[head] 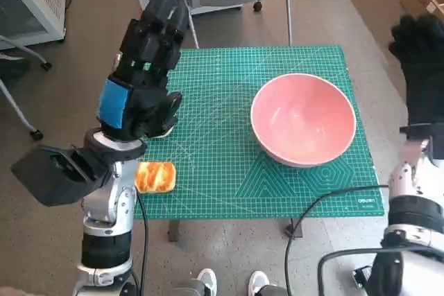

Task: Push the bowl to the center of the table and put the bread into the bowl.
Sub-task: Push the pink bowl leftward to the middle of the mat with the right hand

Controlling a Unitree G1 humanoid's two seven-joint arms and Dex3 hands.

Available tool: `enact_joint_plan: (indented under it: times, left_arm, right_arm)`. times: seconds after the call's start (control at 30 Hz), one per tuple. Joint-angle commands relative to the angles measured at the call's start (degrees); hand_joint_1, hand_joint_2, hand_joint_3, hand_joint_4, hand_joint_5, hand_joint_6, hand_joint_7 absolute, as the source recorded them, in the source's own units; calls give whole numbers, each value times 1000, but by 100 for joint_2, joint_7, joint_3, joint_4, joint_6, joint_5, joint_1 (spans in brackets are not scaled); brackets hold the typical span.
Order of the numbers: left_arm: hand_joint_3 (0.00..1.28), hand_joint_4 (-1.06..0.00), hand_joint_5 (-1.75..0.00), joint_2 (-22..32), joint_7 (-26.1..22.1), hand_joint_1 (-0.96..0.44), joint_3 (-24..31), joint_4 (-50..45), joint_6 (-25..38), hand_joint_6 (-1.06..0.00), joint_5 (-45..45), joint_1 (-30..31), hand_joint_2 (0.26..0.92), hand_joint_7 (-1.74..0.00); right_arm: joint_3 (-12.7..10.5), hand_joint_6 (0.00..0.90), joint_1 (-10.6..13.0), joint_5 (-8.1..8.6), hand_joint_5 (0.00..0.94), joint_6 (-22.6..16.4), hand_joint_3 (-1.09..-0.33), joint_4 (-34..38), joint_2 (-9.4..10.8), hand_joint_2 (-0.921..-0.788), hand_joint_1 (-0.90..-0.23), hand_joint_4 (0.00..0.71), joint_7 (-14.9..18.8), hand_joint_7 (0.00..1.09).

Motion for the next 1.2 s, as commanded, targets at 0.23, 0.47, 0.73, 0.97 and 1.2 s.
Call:
enact_joint_plan:
  times: [0.23, 0.47, 0.73, 0.97, 1.2]
  left_arm:
    - [430, 1, 1, -11, 13, -620, 43, -45, -58, 1, -44, 84, 921, -252]
    - [428, 1, 1, 4, 56, -614, 45, -125, -75, 1, 10, 162, 921, -253]
    - [423, 1, 1, 63, 67, -624, 97, -288, -87, 1, 2, 318, 921, -252]
    - [437, 1, 1, 123, 87, -626, 155, -377, -89, 1, 65, 416, 921, -223]
    - [439, 1, 1, 188, 119, -626, 212, -417, -109, 1, 140, 500, 921, -212]
  right_arm:
    - [17, 341, 30, -283, 4, 787, -811, 778, 34, -921, -615, 227, -603, 13]
    - [-56, 338, 89, -319, 4, 1281, -819, 952, 171, -921, -591, 230, -802, 10]
    - [-175, 332, 119, -256, 0, 1608, -819, 1024, 446, -921, -580, 194, -752, 6]
    - [-245, 333, 62, -239, 0, 1738, -818, 1013, 759, -921, -586, 178, -730, 6]
    - [-156, 353, -55, -347, 5, 1741, -815, 980, 1073, -921, -595, 188, -746, 15]
